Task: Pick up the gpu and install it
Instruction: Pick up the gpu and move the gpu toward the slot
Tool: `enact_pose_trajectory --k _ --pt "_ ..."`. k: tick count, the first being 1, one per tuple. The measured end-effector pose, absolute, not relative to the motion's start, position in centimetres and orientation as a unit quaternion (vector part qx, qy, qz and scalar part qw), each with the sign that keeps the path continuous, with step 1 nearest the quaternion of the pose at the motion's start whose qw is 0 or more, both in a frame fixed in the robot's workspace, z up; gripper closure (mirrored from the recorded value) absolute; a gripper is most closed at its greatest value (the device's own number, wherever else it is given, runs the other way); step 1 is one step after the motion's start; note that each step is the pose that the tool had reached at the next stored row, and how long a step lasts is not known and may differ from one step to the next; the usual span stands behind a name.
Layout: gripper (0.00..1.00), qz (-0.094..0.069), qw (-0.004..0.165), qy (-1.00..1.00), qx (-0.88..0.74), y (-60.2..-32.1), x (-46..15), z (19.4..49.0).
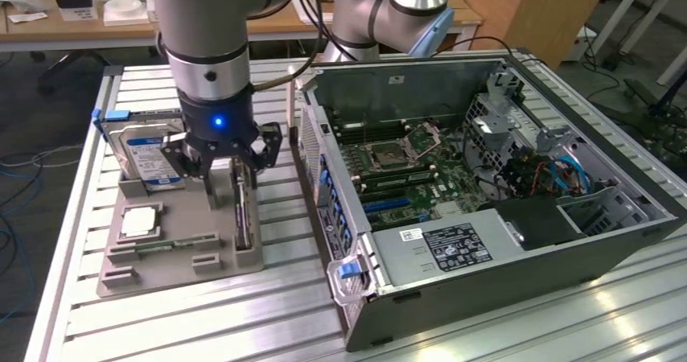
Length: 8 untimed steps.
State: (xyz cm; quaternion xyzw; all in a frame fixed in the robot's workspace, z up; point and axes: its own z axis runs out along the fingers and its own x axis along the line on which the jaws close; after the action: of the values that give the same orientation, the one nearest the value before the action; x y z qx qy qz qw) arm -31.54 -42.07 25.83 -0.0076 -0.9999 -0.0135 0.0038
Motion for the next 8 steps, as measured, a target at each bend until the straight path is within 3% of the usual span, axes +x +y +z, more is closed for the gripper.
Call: enact_pose_trajectory --k 8 --pt "0.35 -0.012 0.005 -1.0 -0.008 -42.29 -31.49 24.81"
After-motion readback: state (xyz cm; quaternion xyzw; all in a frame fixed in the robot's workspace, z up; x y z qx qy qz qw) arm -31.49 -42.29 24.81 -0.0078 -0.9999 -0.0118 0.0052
